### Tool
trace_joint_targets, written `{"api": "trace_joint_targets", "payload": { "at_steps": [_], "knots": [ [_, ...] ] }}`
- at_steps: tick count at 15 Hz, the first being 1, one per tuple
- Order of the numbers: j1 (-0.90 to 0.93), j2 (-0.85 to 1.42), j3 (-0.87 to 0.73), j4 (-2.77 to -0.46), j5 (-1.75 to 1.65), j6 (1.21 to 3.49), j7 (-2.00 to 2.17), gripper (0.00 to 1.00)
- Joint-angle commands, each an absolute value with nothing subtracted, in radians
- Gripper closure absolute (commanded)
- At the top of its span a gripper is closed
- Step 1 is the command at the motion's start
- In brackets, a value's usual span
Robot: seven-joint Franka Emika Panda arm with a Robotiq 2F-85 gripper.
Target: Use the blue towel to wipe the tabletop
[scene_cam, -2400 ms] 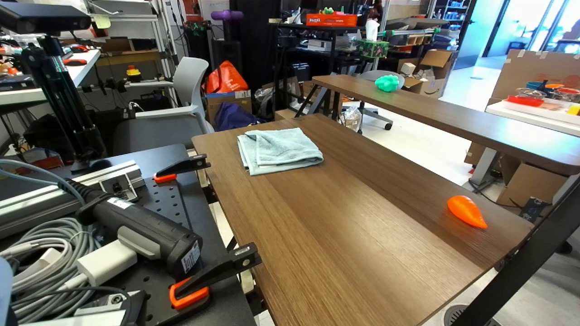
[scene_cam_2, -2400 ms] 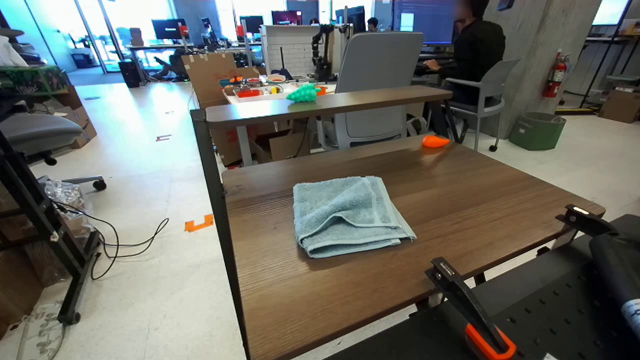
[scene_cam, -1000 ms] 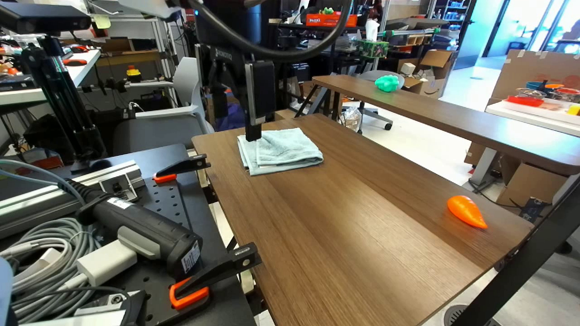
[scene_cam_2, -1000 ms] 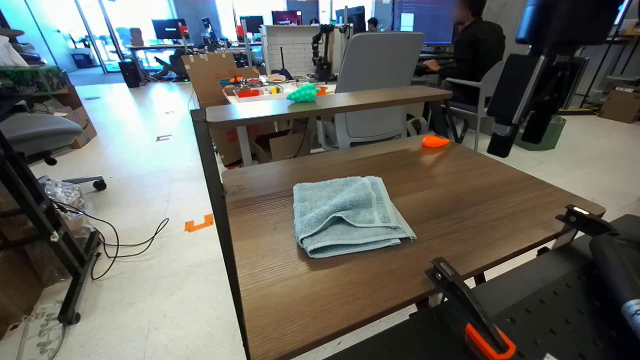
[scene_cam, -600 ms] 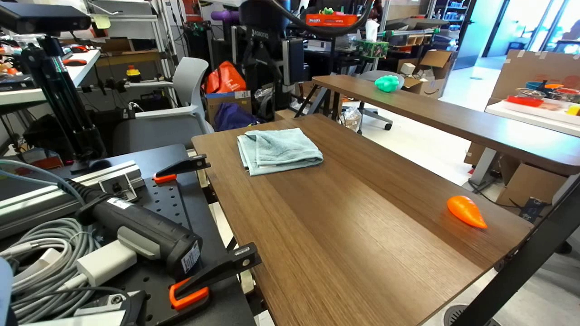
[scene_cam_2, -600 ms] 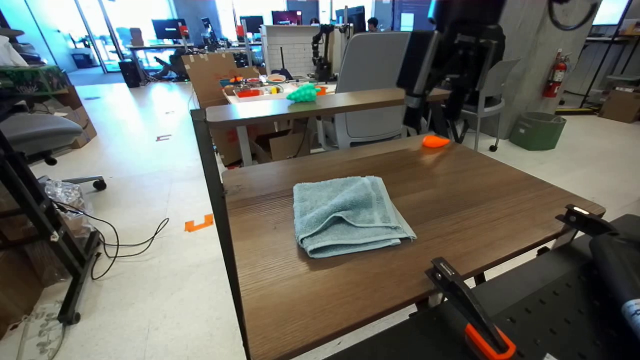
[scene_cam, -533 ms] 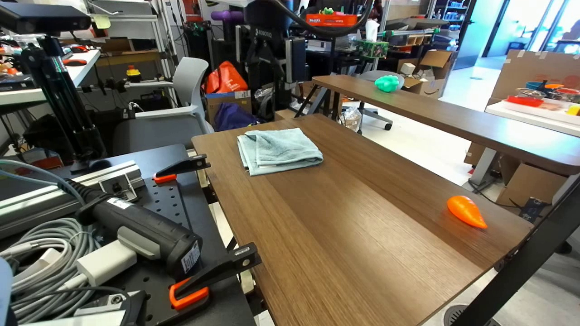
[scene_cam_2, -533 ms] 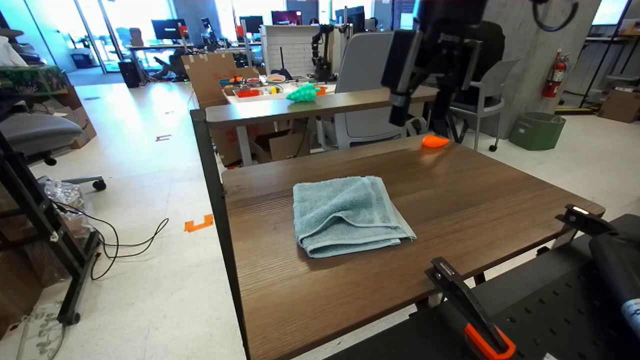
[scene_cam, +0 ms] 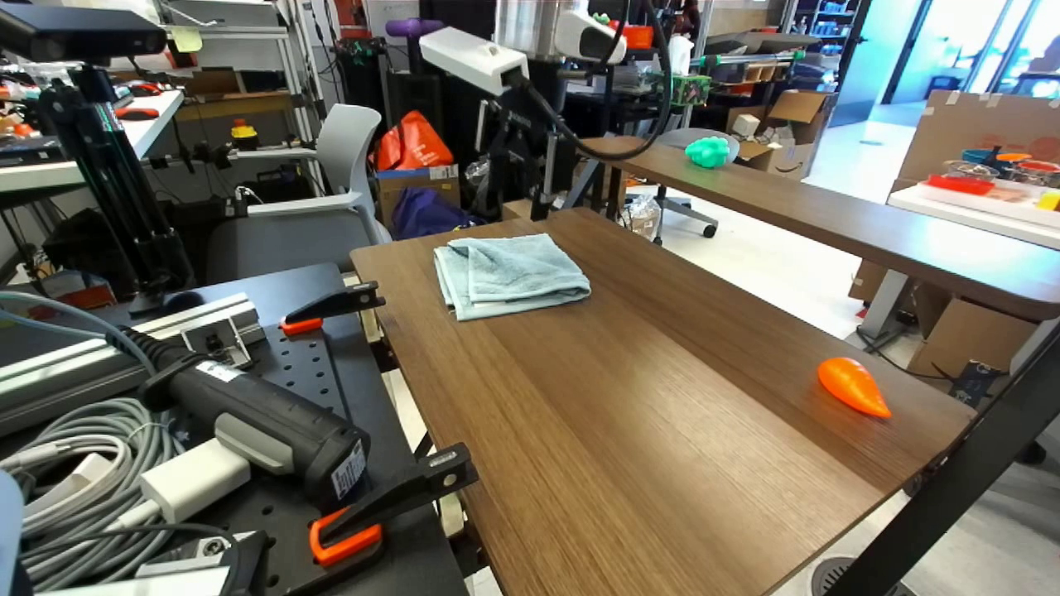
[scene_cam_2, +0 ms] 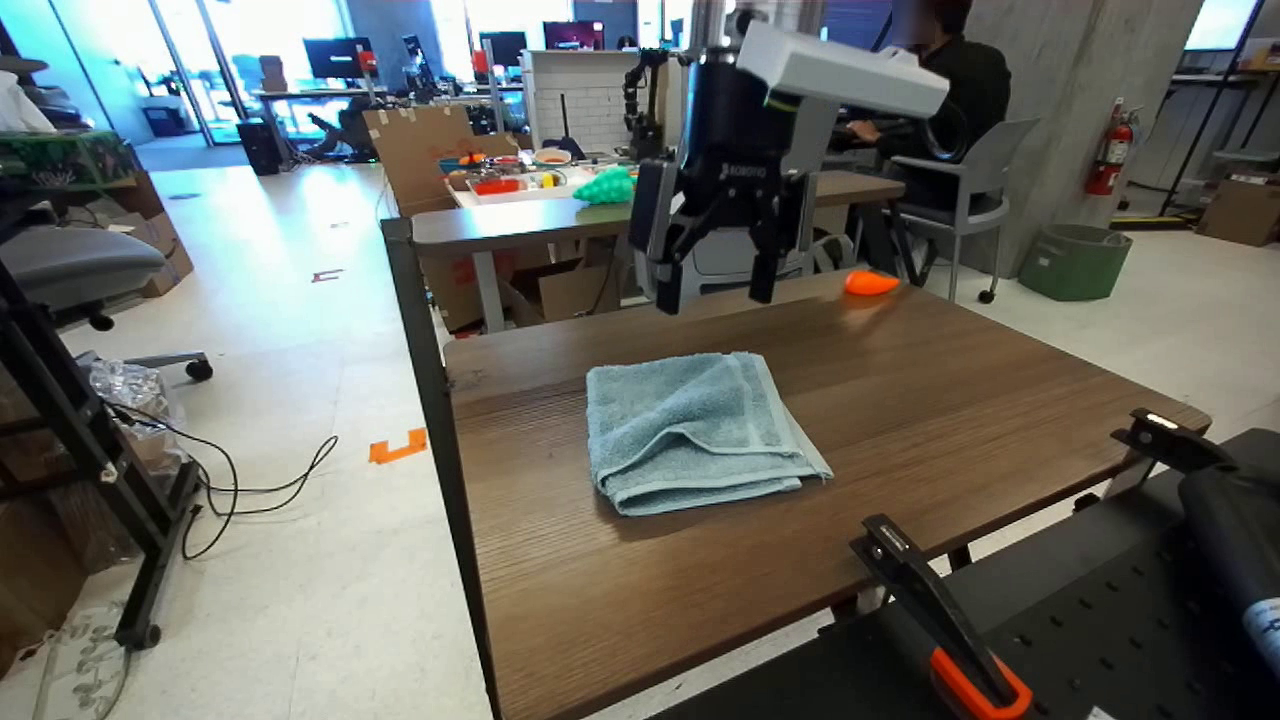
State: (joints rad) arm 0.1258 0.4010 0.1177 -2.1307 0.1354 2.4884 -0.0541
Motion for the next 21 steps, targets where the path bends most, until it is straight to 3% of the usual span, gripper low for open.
{"api": "trace_joint_targets", "payload": {
  "at_steps": [1, 10, 21],
  "knots": [
    [0.132, 0.537, 0.124, -2.006, 0.135, 2.454, 0.009, 0.0],
    [0.128, 0.549, 0.125, -2.012, 0.132, 2.468, 0.022, 0.0],
    [0.302, 0.653, 0.091, -2.132, -0.005, 2.798, 0.114, 0.0]
  ]
}}
